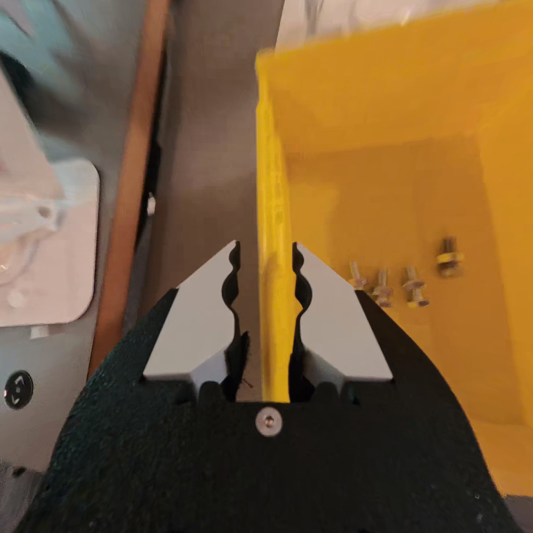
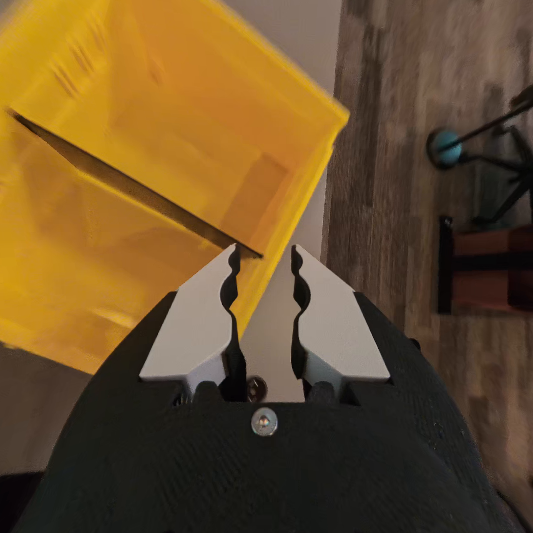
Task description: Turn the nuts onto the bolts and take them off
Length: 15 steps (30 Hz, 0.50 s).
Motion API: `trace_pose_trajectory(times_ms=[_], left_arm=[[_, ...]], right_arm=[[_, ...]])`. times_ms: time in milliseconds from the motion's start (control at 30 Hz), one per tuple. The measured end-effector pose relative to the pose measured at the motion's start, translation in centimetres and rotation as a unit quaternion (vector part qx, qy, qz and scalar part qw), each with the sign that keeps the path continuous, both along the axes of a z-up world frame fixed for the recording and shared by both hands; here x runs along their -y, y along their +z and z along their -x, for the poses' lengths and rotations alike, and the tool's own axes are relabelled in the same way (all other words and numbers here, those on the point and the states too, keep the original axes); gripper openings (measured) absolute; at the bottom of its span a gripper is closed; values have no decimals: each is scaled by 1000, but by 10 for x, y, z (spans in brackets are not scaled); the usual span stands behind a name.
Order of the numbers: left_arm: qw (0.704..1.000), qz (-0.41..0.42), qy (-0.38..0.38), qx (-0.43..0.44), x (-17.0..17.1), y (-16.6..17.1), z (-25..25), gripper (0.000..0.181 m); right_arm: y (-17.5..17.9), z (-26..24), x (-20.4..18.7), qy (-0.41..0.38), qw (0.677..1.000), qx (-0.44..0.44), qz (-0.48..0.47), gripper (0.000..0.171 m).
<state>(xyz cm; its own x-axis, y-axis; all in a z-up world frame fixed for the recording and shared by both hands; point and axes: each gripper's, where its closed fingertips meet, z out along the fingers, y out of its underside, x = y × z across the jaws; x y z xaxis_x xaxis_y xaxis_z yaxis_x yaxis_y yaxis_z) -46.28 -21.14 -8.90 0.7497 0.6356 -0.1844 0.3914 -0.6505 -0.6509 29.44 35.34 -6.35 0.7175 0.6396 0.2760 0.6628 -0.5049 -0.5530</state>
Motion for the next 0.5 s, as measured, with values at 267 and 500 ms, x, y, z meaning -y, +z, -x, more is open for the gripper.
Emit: trace_pose_trajectory(times_ms=[267, 500], left_arm=[[978, -29, -164, 129, -77, -16, -119, 22], [974, -25, -155, 163, -101, -59, -120, 34]], right_arm=[[116, 152, 112, 227, 921, -255, -187, 38], [69, 248, 197, 376, 875, -262, -156, 38]])
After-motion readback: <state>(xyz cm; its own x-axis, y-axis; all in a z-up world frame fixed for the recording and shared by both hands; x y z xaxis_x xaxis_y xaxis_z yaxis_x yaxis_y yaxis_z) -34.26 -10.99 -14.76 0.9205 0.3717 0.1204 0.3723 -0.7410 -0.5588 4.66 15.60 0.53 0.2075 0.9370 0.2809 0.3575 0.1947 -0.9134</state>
